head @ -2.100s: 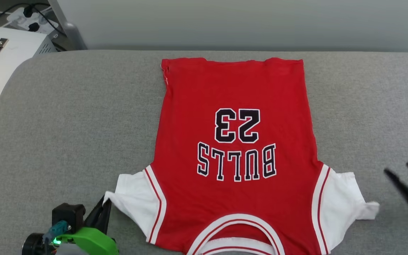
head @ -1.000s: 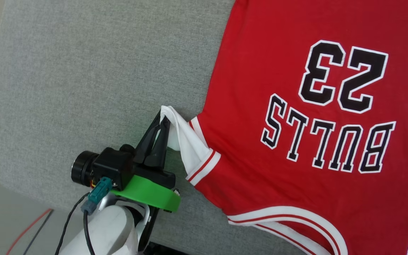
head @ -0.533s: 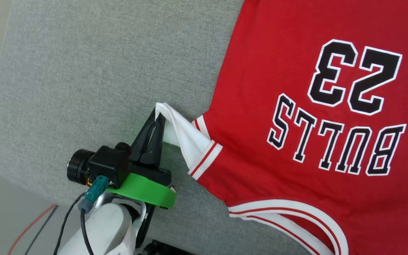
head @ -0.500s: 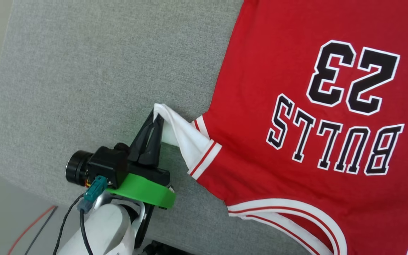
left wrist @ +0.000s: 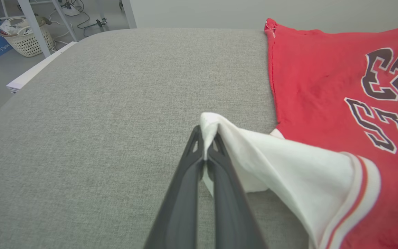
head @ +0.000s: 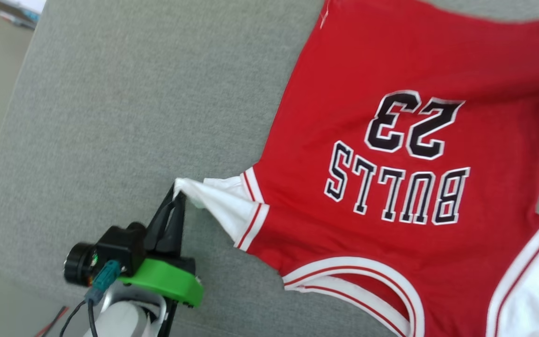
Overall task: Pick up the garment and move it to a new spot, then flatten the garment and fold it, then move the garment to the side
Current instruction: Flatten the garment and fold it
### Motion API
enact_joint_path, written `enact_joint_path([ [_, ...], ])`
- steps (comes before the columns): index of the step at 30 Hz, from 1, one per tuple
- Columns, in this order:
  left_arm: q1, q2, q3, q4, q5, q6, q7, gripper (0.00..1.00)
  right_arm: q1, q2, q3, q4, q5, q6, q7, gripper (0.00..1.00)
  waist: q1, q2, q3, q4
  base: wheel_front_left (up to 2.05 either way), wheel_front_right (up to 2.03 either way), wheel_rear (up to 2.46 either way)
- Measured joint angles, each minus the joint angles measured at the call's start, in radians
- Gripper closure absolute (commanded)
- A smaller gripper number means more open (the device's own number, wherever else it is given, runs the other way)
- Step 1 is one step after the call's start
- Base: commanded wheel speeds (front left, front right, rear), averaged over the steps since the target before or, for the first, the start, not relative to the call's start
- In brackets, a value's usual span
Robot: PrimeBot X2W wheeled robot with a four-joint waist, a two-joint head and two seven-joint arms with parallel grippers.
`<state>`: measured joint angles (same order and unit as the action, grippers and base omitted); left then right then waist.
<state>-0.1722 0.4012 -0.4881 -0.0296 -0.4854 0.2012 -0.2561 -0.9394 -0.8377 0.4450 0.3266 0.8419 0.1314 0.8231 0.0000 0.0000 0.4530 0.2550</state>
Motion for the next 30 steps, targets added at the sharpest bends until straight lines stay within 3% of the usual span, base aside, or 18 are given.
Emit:
enact_joint_path([
  [9, 0.083, 0.045, 0.035, 0.016, -0.029, 0.018, 0.001, 1.00, 0.352, -0.144, 0.019, -0.190, 0.098, 0.000, -0.160, 1.00, 0.0000, 0.0000, -0.113, -0.099, 0.00, 0.00, 0.00],
  [17, 0.141, 0.071, 0.058, 0.004, -0.053, 0.039, 0.002, 1.00, 0.673, -0.179, -0.054, -0.277, 0.147, 0.000, -0.218, 1.00, 0.0000, 0.0000, -0.189, -0.182, 0.00, 0.00, 0.00],
  [20, 0.149, 0.075, 0.060, -0.003, -0.053, 0.043, 0.003, 1.00, 0.788, -0.156, -0.088, -0.280, 0.157, 0.000, -0.231, 1.00, 0.0000, 0.0001, -0.208, -0.208, 0.00, 0.00, 0.00],
  [29, 0.151, 0.070, 0.044, -0.001, -0.060, 0.047, 0.011, 1.00, 1.087, 0.019, -0.179, -0.211, 0.146, 0.000, -0.288, 1.00, -0.0001, 0.0000, -0.243, -0.221, 0.00, 0.00, 0.00],
  [30, 0.152, 0.070, 0.043, 0.000, -0.060, 0.047, 0.011, 1.00, 1.088, 0.029, -0.197, -0.211, 0.140, 0.000, -0.298, 0.95, -0.0001, 0.0000, -0.243, -0.222, 0.00, 0.00, 0.00],
])
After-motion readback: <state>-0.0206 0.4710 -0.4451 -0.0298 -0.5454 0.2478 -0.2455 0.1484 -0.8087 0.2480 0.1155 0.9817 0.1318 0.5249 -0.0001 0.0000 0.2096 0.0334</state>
